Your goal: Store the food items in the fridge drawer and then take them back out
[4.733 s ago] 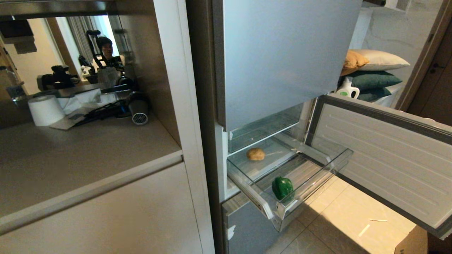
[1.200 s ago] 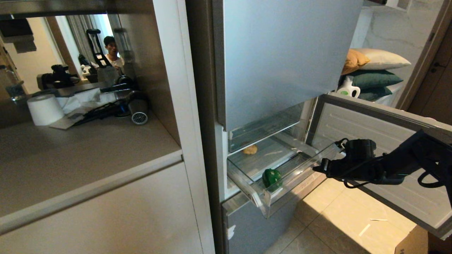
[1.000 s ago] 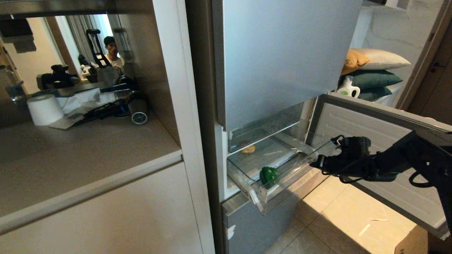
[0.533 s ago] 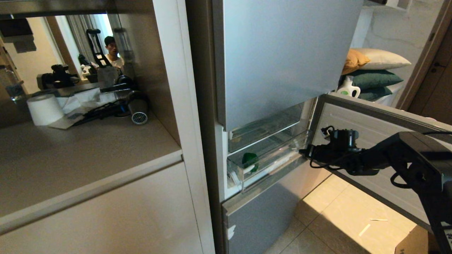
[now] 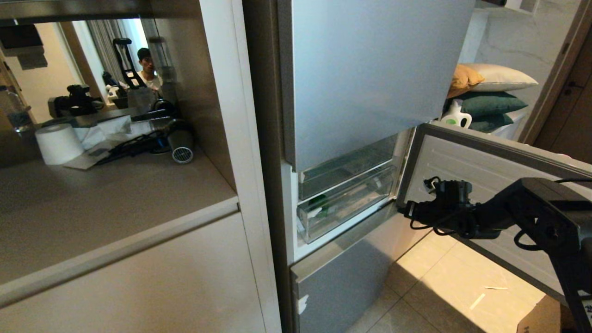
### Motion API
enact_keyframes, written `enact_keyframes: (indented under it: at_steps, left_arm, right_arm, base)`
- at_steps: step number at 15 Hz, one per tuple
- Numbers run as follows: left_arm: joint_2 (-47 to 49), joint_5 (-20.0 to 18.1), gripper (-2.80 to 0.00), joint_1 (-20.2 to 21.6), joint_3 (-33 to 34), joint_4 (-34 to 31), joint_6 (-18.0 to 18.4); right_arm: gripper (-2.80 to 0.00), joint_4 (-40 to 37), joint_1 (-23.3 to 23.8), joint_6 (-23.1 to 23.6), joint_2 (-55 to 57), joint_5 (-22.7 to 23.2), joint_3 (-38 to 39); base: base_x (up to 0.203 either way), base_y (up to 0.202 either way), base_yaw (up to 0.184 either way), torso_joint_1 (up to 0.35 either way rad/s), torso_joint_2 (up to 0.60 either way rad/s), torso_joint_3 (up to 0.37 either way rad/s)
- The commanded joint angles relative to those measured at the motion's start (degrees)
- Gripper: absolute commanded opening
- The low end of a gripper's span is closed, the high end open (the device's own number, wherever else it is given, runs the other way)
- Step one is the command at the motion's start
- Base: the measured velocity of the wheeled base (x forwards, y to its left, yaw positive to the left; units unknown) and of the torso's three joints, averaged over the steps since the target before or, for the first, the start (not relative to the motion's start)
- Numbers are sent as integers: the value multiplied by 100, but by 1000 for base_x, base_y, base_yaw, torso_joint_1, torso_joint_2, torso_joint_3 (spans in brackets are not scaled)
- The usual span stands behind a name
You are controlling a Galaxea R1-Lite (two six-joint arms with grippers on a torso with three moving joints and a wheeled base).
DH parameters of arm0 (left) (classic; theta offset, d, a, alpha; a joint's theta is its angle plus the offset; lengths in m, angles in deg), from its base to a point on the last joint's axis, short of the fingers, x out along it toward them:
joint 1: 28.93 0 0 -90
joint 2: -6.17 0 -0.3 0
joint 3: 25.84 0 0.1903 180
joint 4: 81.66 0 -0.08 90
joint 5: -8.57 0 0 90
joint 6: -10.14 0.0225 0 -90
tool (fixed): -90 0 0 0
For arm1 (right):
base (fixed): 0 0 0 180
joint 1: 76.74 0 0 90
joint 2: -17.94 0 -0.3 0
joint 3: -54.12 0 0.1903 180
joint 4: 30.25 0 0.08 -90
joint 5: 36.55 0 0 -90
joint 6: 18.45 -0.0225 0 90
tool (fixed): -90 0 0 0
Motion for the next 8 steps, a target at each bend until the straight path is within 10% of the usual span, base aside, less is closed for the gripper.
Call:
enact_keyframes:
  at_steps: [1, 8]
  left_arm:
    - [9, 1, -280, 0, -2, -1, -1]
    - [9, 10, -280, 0, -2, -1, -1]
  right_arm:
    - [-280, 20, -1, -36, 295, 18, -343]
    - [-280, 2, -85, -126, 1171, 19, -1675]
  base:
    - [0, 0, 0, 0, 0, 0]
    - [0, 0, 0, 0, 0, 0]
